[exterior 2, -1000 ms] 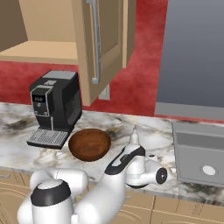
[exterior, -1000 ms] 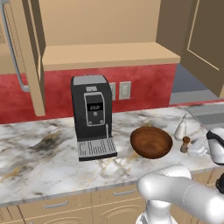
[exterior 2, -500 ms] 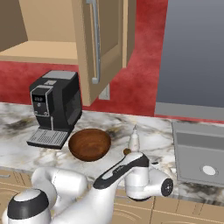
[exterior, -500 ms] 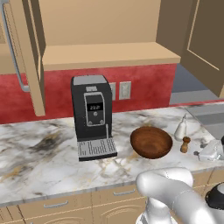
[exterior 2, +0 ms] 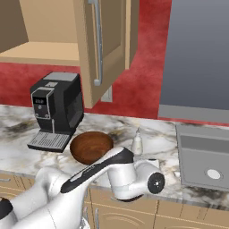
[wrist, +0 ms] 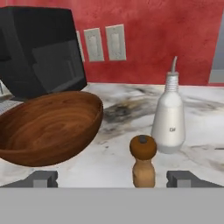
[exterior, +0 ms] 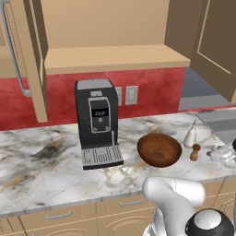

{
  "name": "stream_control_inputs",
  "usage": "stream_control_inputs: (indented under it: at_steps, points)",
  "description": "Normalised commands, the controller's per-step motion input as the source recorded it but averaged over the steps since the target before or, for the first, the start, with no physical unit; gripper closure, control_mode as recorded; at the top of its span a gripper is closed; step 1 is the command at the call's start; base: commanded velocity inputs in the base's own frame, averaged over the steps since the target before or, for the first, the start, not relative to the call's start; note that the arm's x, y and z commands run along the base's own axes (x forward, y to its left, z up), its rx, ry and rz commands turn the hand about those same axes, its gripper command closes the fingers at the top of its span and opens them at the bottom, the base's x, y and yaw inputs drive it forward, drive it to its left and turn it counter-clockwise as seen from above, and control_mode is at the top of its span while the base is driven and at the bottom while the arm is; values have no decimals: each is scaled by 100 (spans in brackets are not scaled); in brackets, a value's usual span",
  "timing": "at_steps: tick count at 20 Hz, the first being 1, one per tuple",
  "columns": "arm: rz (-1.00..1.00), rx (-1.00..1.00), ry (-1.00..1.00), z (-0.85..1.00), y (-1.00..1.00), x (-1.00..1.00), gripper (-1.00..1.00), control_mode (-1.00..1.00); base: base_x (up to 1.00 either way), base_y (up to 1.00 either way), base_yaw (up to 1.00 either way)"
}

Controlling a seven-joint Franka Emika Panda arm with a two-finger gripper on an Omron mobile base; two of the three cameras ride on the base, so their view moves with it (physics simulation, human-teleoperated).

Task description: Retrieve the bottle and the shaker from the cabinet and place them next to the mixing bowl on the counter. Then add garlic from the fridge to the mixing bowl.

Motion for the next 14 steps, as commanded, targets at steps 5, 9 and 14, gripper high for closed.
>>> stream_control_inputs:
  at_steps: [5,9,14]
  points:
    - [-16,-3,12,40,10,-5,-100,-100,0,0,0]
    - [0,0,0,0,0,0,-100,-100,0,0,0]
    - [0,0,0,0,0,-29,-100,-100,0,0,0]
